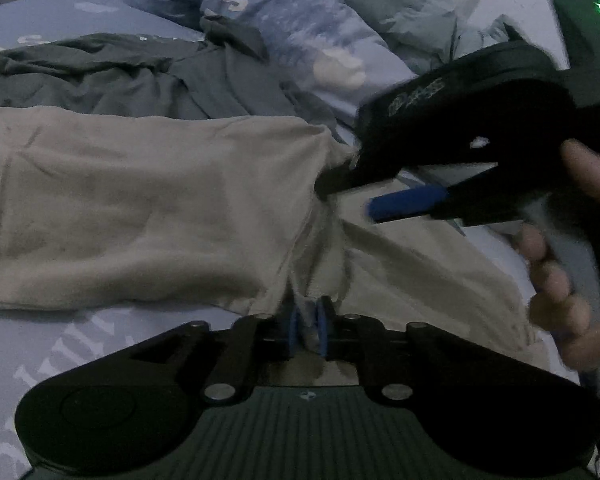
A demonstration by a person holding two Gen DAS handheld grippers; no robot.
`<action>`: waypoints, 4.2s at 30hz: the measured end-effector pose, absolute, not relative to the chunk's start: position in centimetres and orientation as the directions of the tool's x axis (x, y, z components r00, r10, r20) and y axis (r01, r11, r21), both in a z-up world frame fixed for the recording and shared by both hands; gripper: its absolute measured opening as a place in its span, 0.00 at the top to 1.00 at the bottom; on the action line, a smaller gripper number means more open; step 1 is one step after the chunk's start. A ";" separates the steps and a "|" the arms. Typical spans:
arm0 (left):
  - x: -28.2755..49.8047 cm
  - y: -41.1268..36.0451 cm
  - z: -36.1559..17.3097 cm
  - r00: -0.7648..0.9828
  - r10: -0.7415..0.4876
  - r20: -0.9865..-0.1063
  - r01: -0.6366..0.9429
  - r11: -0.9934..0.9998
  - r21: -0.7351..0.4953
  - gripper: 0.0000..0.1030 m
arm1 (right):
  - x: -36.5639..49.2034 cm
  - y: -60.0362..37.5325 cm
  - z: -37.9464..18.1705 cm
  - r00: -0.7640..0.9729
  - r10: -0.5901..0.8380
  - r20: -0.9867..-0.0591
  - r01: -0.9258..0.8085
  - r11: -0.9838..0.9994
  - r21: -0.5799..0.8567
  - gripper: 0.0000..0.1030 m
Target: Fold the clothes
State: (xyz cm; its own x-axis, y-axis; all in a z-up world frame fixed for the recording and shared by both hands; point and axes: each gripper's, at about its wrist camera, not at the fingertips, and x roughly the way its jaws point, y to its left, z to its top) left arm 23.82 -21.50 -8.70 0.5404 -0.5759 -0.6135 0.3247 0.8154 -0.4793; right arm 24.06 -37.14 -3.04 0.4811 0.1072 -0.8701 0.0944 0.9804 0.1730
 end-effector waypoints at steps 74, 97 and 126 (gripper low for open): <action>17.4 -71.1 -8.4 0.095 -0.481 -0.871 0.873 0.462 -0.160 0.94 | -10.9 -62.5 -11.4 0.725 -0.282 -0.629 0.420 0.904 0.078 0.88; 21.3 -61.1 1.1 0.339 -0.708 -0.619 0.776 0.583 -0.241 0.41 | -12.5 -65.1 -8.3 0.728 -0.148 -0.669 0.246 0.968 0.054 0.56; 12.7 8.6 -0.5 0.890 -0.153 -0.430 -0.225 0.673 -0.705 0.00 | -14.5 -52.6 8.2 0.914 0.194 -0.355 -0.119 0.968 0.223 0.24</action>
State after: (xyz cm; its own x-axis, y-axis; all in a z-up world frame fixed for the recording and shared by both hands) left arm 12.65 8.64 -0.48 0.8896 -0.1533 -0.4303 -0.2250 0.6727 -0.7049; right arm -14.53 -52.64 8.20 0.9143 0.1943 -0.3554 -0.1189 0.9675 0.2230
